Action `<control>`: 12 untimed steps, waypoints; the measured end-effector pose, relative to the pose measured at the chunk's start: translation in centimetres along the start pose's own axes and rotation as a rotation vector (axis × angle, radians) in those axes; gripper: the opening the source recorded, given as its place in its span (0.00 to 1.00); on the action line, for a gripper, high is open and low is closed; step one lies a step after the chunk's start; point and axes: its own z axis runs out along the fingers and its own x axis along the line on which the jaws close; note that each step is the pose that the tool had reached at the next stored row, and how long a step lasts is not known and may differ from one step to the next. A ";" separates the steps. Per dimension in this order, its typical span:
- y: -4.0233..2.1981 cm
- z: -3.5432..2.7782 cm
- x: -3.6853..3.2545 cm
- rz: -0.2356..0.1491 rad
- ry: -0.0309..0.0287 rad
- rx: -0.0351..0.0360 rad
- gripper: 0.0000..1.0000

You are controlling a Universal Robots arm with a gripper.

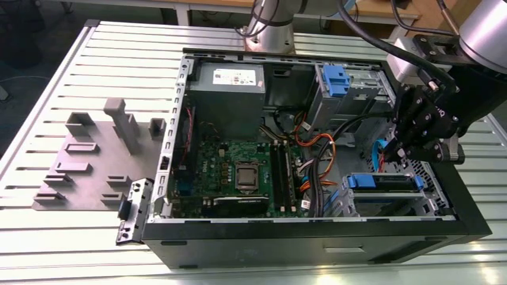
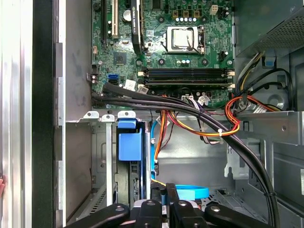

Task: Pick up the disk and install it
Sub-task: 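Insert the first disk wire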

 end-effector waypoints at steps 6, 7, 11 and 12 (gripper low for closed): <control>-0.01 0.01 0.12 0.000 -0.0001 -0.0001 0.16; -0.01 -0.01 0.21 0.000 0.0001 -0.0001 0.16; -0.03 0.01 0.80 0.000 -0.0003 -0.0001 0.16; -0.04 0.01 1.00 0.000 -0.0007 -0.0001 0.16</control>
